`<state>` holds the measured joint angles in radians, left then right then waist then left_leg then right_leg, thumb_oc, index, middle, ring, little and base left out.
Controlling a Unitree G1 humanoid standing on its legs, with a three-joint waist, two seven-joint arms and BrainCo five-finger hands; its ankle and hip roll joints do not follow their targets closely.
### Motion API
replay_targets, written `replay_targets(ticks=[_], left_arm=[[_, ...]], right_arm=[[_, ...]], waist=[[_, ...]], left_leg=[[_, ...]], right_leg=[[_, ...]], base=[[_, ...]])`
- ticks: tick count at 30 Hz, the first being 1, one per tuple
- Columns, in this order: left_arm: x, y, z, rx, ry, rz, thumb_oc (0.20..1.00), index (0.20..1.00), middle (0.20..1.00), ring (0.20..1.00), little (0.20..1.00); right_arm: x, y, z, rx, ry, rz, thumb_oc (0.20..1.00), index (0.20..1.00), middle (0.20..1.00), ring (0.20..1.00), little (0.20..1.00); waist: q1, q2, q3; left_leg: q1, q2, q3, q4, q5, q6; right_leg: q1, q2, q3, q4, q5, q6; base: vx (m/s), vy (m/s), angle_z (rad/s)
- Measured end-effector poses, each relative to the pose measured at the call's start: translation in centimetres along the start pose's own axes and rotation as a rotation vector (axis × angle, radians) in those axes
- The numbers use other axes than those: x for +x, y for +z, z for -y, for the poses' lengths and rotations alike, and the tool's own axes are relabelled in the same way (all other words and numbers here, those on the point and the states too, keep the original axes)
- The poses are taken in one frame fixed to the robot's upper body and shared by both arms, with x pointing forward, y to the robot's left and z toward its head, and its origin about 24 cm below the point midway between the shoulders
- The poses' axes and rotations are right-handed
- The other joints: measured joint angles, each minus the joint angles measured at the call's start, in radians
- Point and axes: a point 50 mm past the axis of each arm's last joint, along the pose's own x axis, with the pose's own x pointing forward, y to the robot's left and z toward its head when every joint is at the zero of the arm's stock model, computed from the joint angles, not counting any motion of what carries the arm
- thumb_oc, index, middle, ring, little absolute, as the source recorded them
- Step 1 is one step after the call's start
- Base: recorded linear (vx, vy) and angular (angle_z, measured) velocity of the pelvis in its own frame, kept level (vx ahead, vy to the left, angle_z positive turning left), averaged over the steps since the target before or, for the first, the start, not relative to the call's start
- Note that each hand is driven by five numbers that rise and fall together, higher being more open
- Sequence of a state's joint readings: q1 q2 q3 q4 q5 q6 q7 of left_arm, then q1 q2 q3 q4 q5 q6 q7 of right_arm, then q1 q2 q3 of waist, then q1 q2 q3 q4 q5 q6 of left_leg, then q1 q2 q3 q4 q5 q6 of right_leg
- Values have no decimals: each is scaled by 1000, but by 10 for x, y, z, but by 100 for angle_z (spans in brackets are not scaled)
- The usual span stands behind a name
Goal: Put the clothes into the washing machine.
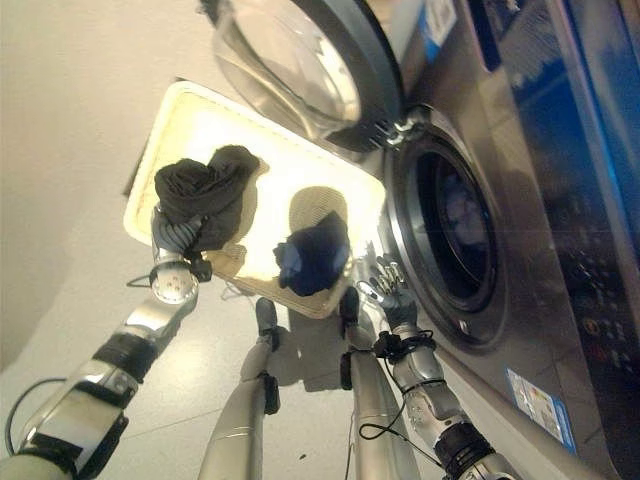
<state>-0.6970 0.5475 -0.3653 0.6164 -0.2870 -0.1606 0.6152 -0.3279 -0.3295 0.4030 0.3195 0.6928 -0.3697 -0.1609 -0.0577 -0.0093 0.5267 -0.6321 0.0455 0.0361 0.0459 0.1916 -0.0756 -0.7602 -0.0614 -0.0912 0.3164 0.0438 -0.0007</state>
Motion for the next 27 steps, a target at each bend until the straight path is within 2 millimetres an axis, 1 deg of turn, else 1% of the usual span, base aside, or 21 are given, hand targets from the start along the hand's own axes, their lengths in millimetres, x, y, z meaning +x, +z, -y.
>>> replay_targets(ticks=[1, 3, 4, 5, 6, 8, 10, 11, 12, 14, 15, 16, 17, 19, 22, 24, 27], left_arm=[[-4, 3, 1, -12, -60, 28, 200, 200, 200, 200, 200], [-8, 7, 6, -29, -136, 58, 200, 200, 200, 200, 200], [-14, 13, 13, -49, -236, 92, 200, 200, 200, 200, 200], [-17, 17, 18, -56, -296, 120, 200, 200, 200, 200, 200], [-21, 22, 25, -64, -385, 149, 200, 200, 200, 200, 200], [-27, 31, 30, -76, -505, 190, 200, 200, 200, 200, 200], [-30, 33, 32, -104, -583, 193, 200, 200, 200, 200, 200], [-40, 39, 41, -164, -748, 186, 200, 200, 200, 200, 200], [-40, 39, 41, -164, -748, 186, 200, 200, 200, 200, 200], [-52, 44, 51, -176, -896, 204, 200, 200, 200, 200, 200], [-59, 45, 57, -201, -1015, 164, 200, 200, 200, 200, 200], [-59, 45, 57, -201, -1015, 164, 200, 200, 200, 200, 200], [-63, 46, 59, -204, -1085, 159, 200, 200, 200, 200, 200], [-64, 44, 58, -214, -1143, 132, 200, 200, 200, 200, 200], [-63, 39, 54, -181, -1210, 71, 200, 200, 200, 200, 200], [-65, 39, 54, -195, -1232, 46, 200, 200, 200, 200, 200], [-66, 38, 54, -224, -1242, 25, 200, 200, 200, 200, 200]], right_arm=[[0, 3, -2, -17, 17, 15, 1000, 1000, 1000, 1000, 1000], [1, 6, -5, -40, 34, 25, 1000, 1000, 1000, 1000, 1000], [3, 10, -8, -70, 62, 42, 1000, 1000, 1000, 1000, 1000], [5, 14, -10, -87, 79, 57, 1000, 1000, 1000, 1000, 1000], [9, 20, -13, -113, 111, 70, 1000, 1000, 1000, 1000, 1000], [15, 32, -19, -153, 166, 108, 1000, 1000, 1000, 1000, 1000], [20, 38, -24, -179, 198, 123, 1000, 1000, 1000, 1000, 1000], [26, 51, -31, -220, 264, 142, 1000, 1000, 1000, 1000, 1000], [26, 51, -31, -220, 264, 142, 1000, 1000, 1000, 1000, 1000], [31, 60, -36, -241, 309, 159, 1000, 1000, 1000, 1000, 1000], [33, 59, -39, -263, 370, 113, 1000, 1000, 1000, 1000, 1000], [33, 59, -39, -263, 370, 113, 1000, 1000, 1000, 1000, 1000], [33, 57, -39, -266, 405, 76, 1000, 1000, 1000, 1000, 1000], [32, 54, -39, -250, 441, 29, 1000, 1000, 1000, 1000, 1000], [31, 50, -37, -330, 476, -19, 1000, 1000, 1000, 1000, 1000], [32, 51, -36, -366, 493, -34, 1000, 1000, 1000, 1000, 1000], [31, 48, -38, -296, 531, -93, 1000, 1000, 1000, 1000, 1000]], waist=[[-4, 7, 4], [-2, 8, 4], [-1, 8, 5], [-3, 8, 5], [11, 8, 5], [22, 9, 5], [23, 10, 5], [25, 19, 10], [25, 19, 10], [26, 24, 11], [28, 26, 12], [28, 26, 12], [27, 28, 11], [24, 31, 11], [25, 39, 13], [25, 45, 13], [26, 54, 13]], left_leg=[[5, -3, -15, -6, 6, 3], [16, -6, -17, -8, 14, 6], [29, -8, -17, -10, 16, 9], [38, -9, -17, -12, 17, 10], [47, -13, -17, -17, 18, 12], [49, -14, -17, -20, 20, 14], [49, -15, -17, -21, 19, 13], [52, -18, -17, -21, 20, 14], [52, -18, -17, -21, 20, 14], [55, -20, -18, -22, 21, 15], [60, -20, -17, -22, 21, 15], [60, -20, -17, -22, 21, 15], [65, -20, -16, -23, 24, 19], [67, -20, -16, -23, 24, 19], [70, -17, -17, -23, 24, 19], [74, -16, -17, -29, 24, 19], [81, -13, -17, -33, 26, 20]], right_leg=[[12, -5, -10, 0, -2, 0], [28, -7, -13, 0, -6, -1], [48, -9, -16, 1, -16, 5], [59, -10, -16, 2, -21, 7], [64, -15, -16, 10, -29, 12], [64, -17, -16, 15, -33, 16], [64, -17, -17, 16, -33, 17], [67, -23, -21, 20, -34, 18], [67, -23, -21, 20, -34, 18], [69, -26, -21, 23, -35, 19], [75, -27, -24, 22, -35, 20], [75, -27, -24, 22, -35, 20], [81, -27, -25, 20, -35, 19], [84, -26, -26, 18, -35, 19], [92, -23, -28, 9, -33, 19], [95, -22, -29, 7, -33, 19], [106, -19, -31, -2, -32, 18]], base=[[-13, 5, 28], [-9, 16, 28], [-11, 30, 28], [-11, 33, 27], [-12, 35, 13], [-7, 46, 4], [3, 55, 4], [1, 17, 4], [3, 34, 6], [-1, 53, 2], [-6, 32, 2], [0, 0, 0], [0, 0, 0], [0, 0, 0], [0, 0, 0], [0, 0, 0], [0, 0, 0]])
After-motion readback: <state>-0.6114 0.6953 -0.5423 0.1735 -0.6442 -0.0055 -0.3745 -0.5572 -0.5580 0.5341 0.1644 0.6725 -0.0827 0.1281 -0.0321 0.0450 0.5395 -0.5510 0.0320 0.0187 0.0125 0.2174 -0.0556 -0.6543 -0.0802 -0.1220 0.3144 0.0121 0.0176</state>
